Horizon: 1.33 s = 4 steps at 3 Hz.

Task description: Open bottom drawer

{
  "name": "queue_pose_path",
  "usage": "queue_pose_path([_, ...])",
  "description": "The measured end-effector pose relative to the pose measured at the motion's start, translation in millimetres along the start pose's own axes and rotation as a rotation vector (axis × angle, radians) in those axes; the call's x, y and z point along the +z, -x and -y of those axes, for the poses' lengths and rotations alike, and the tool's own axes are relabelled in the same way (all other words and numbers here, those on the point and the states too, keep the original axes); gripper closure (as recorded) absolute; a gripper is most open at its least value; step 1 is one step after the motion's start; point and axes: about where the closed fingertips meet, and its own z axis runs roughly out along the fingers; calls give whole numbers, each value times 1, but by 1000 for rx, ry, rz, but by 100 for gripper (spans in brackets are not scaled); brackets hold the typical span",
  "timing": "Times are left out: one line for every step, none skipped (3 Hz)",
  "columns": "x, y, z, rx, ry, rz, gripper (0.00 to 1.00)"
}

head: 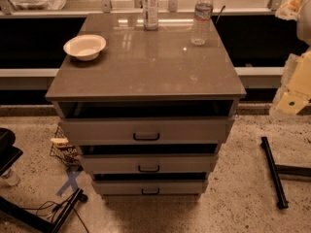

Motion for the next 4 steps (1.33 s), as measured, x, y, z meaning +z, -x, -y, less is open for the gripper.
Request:
queue_pose_path([0, 0, 0, 0, 0, 0, 0])
queue_pose_path([24, 0, -17, -21, -46, -117, 0])
queue_pose_path([28, -2, -46, -71, -135, -148, 0])
queue_pose_path([55, -12, -87, -102, -157, -105, 0])
